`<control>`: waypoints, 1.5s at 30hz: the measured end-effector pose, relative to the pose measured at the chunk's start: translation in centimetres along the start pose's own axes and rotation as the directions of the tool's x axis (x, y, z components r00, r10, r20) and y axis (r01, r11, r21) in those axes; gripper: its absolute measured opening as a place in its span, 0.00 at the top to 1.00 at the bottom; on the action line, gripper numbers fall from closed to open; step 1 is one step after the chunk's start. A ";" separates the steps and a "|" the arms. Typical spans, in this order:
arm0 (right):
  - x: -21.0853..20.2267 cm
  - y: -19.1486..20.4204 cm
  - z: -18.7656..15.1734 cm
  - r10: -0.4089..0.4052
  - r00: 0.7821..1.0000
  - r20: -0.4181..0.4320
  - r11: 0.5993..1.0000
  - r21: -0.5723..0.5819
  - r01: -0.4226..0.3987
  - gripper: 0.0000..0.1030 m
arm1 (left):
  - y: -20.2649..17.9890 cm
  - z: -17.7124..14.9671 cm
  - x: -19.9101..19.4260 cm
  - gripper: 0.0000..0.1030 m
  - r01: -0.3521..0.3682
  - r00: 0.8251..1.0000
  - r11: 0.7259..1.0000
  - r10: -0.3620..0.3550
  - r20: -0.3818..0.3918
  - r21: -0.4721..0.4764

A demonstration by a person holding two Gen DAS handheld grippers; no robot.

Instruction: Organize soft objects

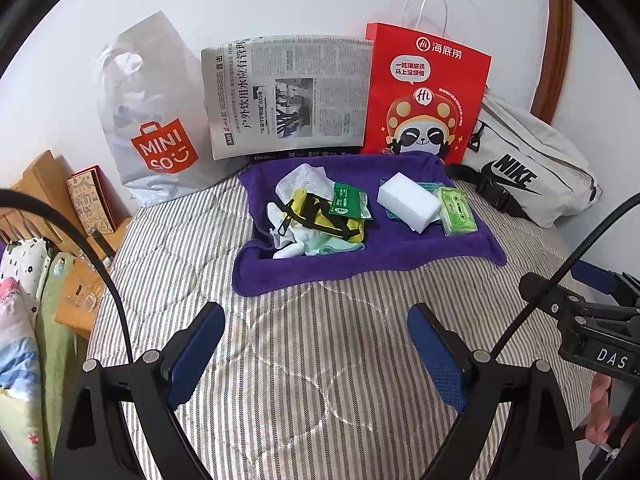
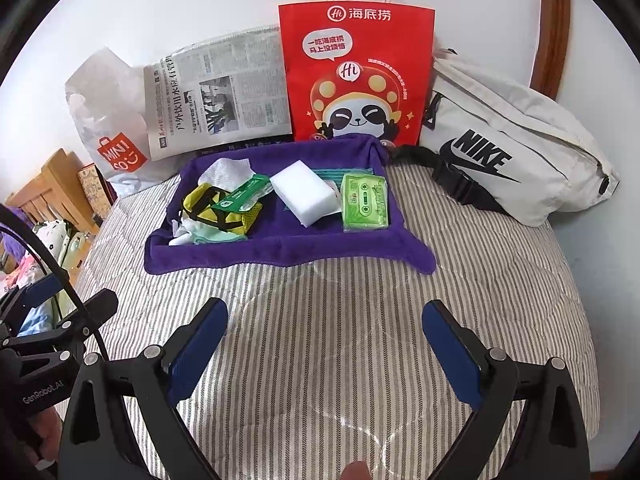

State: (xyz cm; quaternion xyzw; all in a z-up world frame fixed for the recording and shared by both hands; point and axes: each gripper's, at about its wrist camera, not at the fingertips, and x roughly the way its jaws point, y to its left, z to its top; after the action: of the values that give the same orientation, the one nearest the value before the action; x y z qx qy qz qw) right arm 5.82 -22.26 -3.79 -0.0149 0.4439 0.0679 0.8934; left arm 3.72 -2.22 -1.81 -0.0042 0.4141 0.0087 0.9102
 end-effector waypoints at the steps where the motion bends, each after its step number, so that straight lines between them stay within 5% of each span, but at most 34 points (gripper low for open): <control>1: 0.0 0.0 0.0 0.000 1.000 0.000 1.000 0.000 0.000 0.06 | 0.0 0.0 0.0 0.10 0.000 1.000 1.000 0.000 0.000 0.001; 45: -0.2 0.8 -0.2 -0.003 1.000 -0.006 1.000 -0.005 0.003 0.06 | 0.0 0.0 -0.6 0.10 0.006 1.000 1.000 -0.006 0.002 0.004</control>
State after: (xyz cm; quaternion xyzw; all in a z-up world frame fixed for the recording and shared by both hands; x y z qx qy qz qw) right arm 5.42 -21.55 -3.72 -0.0180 0.4466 0.0679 0.8920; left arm 3.33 -2.19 -1.34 -0.0036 0.4132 0.0052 0.9106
